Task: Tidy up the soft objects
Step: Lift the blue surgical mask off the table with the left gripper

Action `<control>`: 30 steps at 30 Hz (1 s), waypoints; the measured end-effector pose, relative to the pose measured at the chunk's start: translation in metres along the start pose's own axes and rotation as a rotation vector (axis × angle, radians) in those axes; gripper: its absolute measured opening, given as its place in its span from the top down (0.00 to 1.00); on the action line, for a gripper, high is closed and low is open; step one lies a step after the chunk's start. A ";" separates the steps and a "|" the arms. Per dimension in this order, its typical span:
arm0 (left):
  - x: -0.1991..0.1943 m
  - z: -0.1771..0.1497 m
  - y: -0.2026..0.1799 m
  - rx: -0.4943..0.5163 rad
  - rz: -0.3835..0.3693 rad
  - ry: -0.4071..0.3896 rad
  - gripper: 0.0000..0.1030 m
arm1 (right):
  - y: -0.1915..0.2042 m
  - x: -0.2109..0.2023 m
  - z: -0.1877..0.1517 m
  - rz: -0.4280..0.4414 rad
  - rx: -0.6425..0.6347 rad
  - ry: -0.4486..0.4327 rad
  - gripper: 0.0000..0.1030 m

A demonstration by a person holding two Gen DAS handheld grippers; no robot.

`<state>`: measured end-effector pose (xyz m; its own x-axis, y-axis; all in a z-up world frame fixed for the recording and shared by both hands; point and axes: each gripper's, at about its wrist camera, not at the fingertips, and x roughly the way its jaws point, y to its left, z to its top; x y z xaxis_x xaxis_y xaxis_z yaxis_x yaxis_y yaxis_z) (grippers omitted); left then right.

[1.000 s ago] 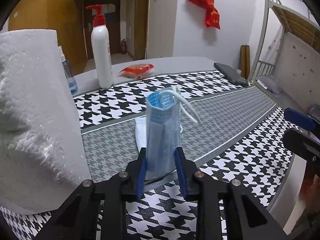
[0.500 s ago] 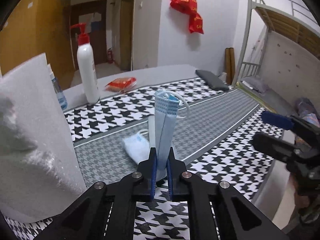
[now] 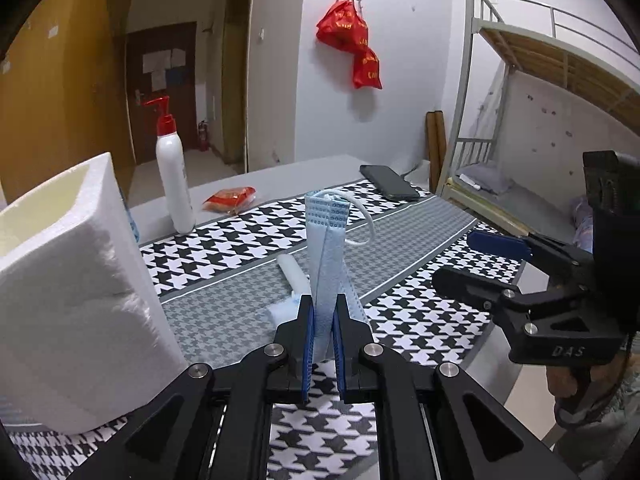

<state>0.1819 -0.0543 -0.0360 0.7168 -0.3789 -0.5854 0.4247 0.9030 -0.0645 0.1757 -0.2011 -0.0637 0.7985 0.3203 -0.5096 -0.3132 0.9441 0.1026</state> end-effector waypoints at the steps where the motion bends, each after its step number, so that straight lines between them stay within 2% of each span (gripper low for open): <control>1: -0.002 -0.001 0.001 -0.001 0.001 -0.002 0.91 | 0.002 -0.002 0.000 -0.003 -0.001 -0.002 0.20; 16: -0.043 -0.017 0.018 -0.023 0.036 -0.052 0.91 | 0.027 0.005 0.001 0.023 -0.030 0.022 0.20; 30: -0.060 -0.036 0.038 -0.083 0.069 -0.051 0.91 | 0.052 0.039 -0.006 0.073 -0.074 0.102 0.20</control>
<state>0.1357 0.0102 -0.0324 0.7712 -0.3228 -0.5486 0.3273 0.9403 -0.0931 0.1874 -0.1399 -0.0833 0.7170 0.3749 -0.5877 -0.4084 0.9091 0.0816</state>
